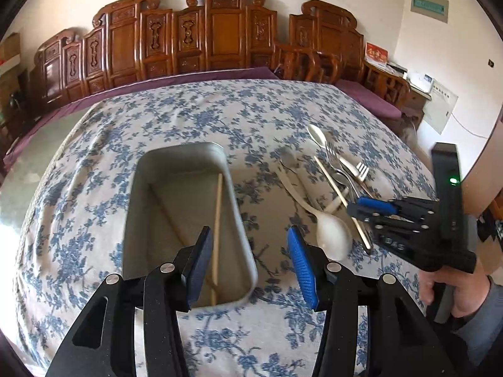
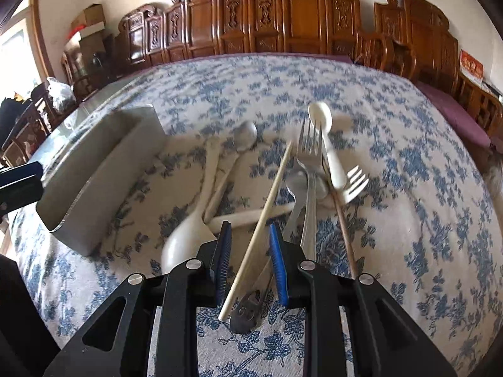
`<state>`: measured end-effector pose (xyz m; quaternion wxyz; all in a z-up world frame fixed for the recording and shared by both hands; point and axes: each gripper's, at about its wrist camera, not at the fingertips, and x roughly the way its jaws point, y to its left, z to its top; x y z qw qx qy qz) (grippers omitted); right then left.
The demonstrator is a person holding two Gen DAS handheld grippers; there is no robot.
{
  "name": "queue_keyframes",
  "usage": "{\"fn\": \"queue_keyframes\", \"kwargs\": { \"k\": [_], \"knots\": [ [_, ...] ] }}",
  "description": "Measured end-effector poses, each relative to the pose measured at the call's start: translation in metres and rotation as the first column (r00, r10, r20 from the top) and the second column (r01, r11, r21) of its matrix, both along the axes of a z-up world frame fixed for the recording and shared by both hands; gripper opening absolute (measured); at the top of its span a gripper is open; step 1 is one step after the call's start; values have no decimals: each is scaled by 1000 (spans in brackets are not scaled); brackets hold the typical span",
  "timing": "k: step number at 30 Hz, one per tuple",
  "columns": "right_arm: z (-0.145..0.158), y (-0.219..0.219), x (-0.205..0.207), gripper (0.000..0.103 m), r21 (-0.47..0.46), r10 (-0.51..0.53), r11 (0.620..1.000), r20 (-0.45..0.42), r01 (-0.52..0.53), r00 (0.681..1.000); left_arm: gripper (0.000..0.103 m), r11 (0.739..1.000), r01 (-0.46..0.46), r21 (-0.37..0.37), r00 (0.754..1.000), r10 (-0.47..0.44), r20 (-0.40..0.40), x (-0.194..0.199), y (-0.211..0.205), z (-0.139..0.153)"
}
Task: Organize utensils
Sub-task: 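Grasp a second wooden chopstick from the utensil pile with the right gripper, then grasp the white plastic spoon handle with the left gripper while the right gripper holds the chopstick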
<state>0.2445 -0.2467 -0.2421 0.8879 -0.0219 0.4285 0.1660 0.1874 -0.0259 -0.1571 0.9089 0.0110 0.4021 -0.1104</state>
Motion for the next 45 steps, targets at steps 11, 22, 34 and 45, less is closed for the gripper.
{"fn": "queue_keyframes", "kwargs": {
  "k": [11, 22, 34, 45],
  "knots": [
    [-11, -6, 1, 7, -29, -25, 999, -38, 24, 999, 47, 1000, 17, 23, 1000, -17, 5, -6, -15, -3],
    [22, -35, -8, 6, 57, -39, 998, 37, 37, 999, 47, 996, 49, 77, 999, -49, -4, -2, -45, 0],
    [24, -68, 2, 6, 104, -98, 990, 40, 93, 994, 47, 995, 76, 66, 990, -68, -122, 42, -92, -33],
    [27, -71, 3, 6, 140, -87, 987, 37, 81, 995, 47, 1000, 3, -24, 961, -9, -278, 83, -98, -67]
  ]
}}
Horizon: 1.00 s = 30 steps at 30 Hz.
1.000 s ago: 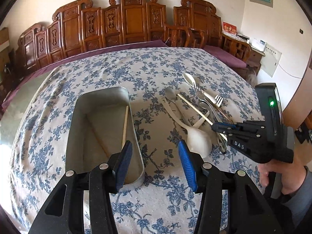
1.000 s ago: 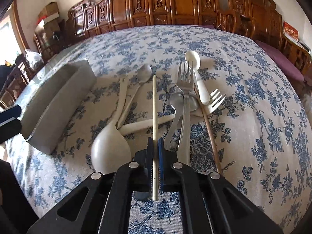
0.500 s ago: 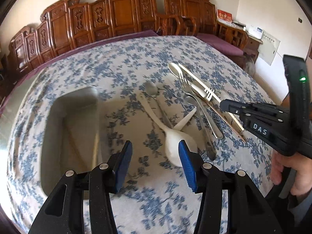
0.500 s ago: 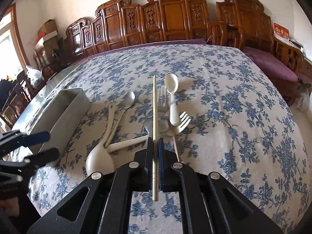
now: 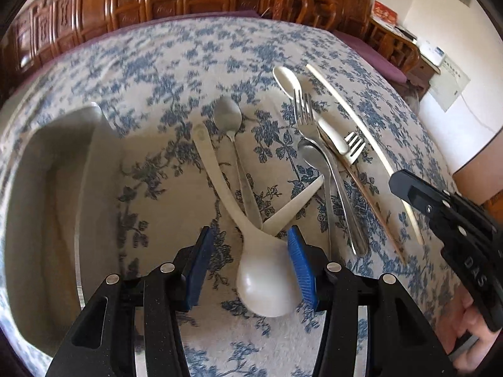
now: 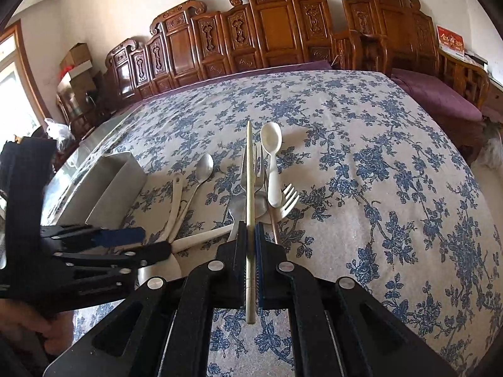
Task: Organize utensils
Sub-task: 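Grasp the white plastic spoon handle with the left gripper while the right gripper holds the chopstick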
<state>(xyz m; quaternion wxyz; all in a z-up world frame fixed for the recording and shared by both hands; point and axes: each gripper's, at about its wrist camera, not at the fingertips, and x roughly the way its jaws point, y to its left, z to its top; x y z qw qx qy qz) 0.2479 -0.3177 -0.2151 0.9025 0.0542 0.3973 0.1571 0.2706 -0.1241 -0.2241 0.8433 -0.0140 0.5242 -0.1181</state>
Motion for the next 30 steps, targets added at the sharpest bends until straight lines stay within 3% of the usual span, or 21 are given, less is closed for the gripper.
{"fn": "queue_keyframes", "kwargs": {
  "k": [7, 19, 21, 30],
  "knots": [
    [2, 3, 0, 6, 7, 9, 1000, 6, -9, 1000, 33, 998, -22, -50, 998, 19, -64, 0, -1, -5],
    [4, 8, -1, 6, -3, 15, 1000, 8, -15, 1000, 9, 997, 0, -82, 998, -4, -55, -18, -1, 10],
    [4, 9, -1, 6, -3, 18, 1000, 9, -18, 1000, 0, 997, 4, -79, 999, -7, -47, -22, -2, 11],
    [4, 9, -2, 6, -5, 16, 1000, 9, -16, 1000, 0, 997, 3, -83, 999, -7, -47, -24, 1, 12]
  ]
}}
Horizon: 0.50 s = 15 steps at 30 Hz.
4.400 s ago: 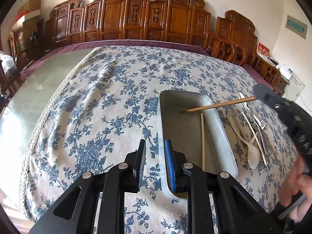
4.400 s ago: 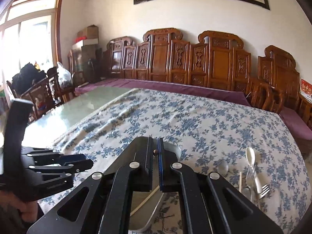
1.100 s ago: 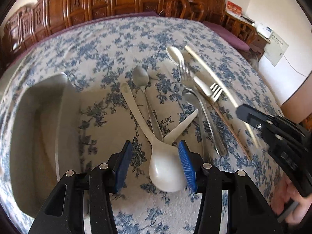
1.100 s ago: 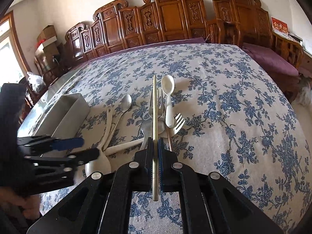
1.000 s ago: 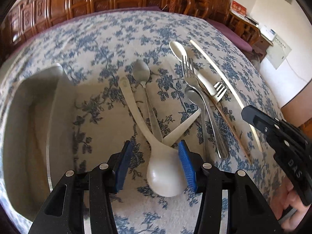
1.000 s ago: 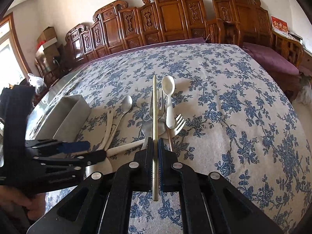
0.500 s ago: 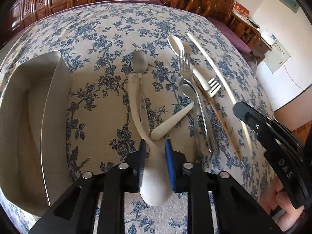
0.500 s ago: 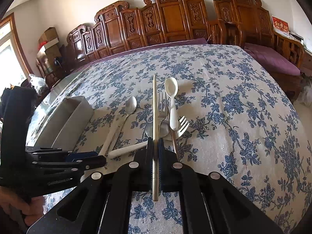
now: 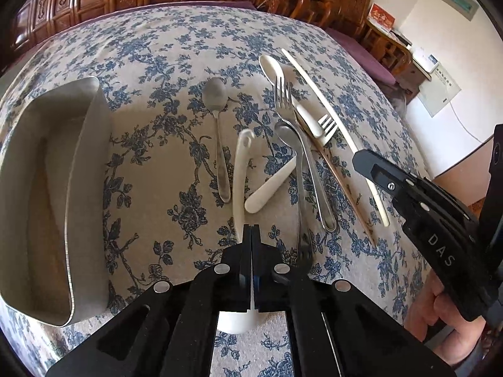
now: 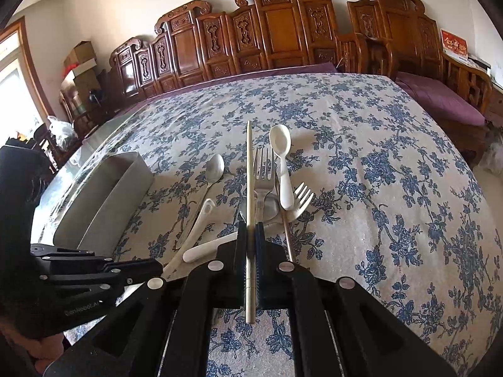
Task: Organize utensils
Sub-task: 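Grasp the white plastic spoon handle with the left gripper while the right gripper holds the chopstick, then lift the white spoon over the tray with the left gripper while the right gripper holds the chopstick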
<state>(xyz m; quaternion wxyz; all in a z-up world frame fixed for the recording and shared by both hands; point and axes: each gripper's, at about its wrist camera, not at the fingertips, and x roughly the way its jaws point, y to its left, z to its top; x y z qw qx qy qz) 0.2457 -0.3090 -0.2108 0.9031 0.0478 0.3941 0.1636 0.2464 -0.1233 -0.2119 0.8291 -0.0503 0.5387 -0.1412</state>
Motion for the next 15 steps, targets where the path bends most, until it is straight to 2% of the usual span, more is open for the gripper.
{"fn": "queue_keyframes", "kwargs": {
  "k": [4, 6, 8, 12, 15],
  "knots": [
    [0, 0, 0, 6, 2, 0, 1000, 1, 0, 1000, 1, 998, 13, 55, 999, -15, 46, 2, -1, 7],
    [0, -1, 0, 6, 4, -1, 1000, 0, 1, 1000, 14, 996, 28, 88, 998, -33, 46, 5, -4, 5],
    [1, -1, 0, 6, 3, -1, 1000, 0, 1, 1000, 21, 993, 53, 106, 998, -55, 22, 9, -8, 0],
    [2, -1, 0, 6, 5, -1, 1000, 3, 1, 1000, 22, 981, 98, 169, 995, -92, -40, 12, -17, -18],
    [2, -2, 1, 6, 6, -1, 1000, 2, 1, 1000, 22, 967, 123, 223, 992, -120, -25, 9, -24, -21]
  ]
}}
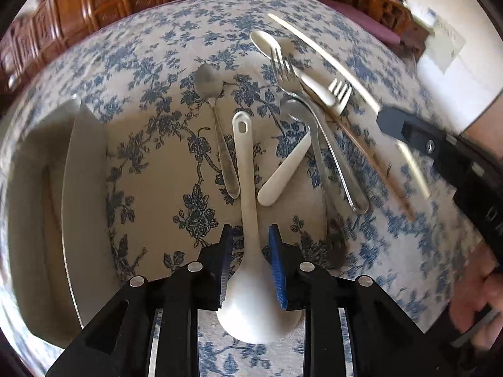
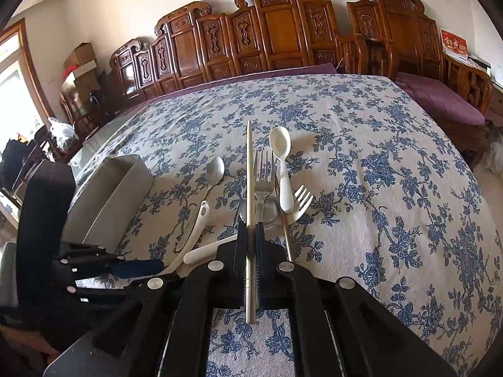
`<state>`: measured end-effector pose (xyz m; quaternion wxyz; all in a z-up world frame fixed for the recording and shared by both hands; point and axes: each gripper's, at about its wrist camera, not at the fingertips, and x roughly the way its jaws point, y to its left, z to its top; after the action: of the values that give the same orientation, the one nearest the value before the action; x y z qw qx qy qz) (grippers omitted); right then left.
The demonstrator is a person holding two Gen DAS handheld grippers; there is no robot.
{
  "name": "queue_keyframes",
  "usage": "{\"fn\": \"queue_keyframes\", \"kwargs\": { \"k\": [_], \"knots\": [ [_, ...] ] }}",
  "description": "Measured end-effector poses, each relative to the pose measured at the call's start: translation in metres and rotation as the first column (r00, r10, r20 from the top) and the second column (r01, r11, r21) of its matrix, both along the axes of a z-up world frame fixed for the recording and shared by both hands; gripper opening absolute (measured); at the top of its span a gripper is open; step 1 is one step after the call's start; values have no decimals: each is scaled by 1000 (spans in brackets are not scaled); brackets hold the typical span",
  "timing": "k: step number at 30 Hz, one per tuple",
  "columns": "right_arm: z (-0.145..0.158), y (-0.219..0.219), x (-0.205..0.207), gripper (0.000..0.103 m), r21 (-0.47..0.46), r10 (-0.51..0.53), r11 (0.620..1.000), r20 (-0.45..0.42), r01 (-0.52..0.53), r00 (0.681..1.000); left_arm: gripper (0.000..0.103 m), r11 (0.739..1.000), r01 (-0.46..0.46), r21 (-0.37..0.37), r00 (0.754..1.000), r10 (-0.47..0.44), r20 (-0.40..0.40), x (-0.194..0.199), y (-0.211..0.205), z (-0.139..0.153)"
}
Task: Organize utensils
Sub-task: 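Lift the white spoon over the tray with the left gripper while the right gripper holds the chopstick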
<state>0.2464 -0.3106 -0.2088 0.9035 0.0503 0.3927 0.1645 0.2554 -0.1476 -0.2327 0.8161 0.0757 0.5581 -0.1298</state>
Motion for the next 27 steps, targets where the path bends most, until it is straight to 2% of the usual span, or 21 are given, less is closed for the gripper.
{"fn": "queue_keyframes", "kwargs": {
  "k": [1, 2, 4, 8, 20, 27],
  "knots": [
    [0, 0, 0, 6, 0, 0, 1000, 0, 0, 1000, 21, 1000, 5, 14, 1000, -5, 2, -1, -2, 0],
    [0, 0, 0, 6, 0, 1, 1000, 0, -1, 1000, 12, 1000, 8, 20, 1000, -9, 5, -2, -2, 0],
    [0, 0, 0, 6, 0, 2, 1000, 0, -2, 1000, 9, 999, 23, 33, 1000, -23, 9, -5, -3, 1],
    [1, 3, -1, 6, -1, 6, 1000, 2, -6, 1000, 8, 998, 29, 51, 999, -31, 41, -11, 2, 7],
    [2, 10, -10, 6, 3, 21, 1000, 1, -21, 1000, 8, 1000, 9, 7, 990, -10, 144, -23, 21, 57],
    [3, 25, -19, 6, -12, 53, 999, 7, -53, 999, 8, 1000, -22, -1, 983, 22, 181, -26, 42, 75]
  ]
}}
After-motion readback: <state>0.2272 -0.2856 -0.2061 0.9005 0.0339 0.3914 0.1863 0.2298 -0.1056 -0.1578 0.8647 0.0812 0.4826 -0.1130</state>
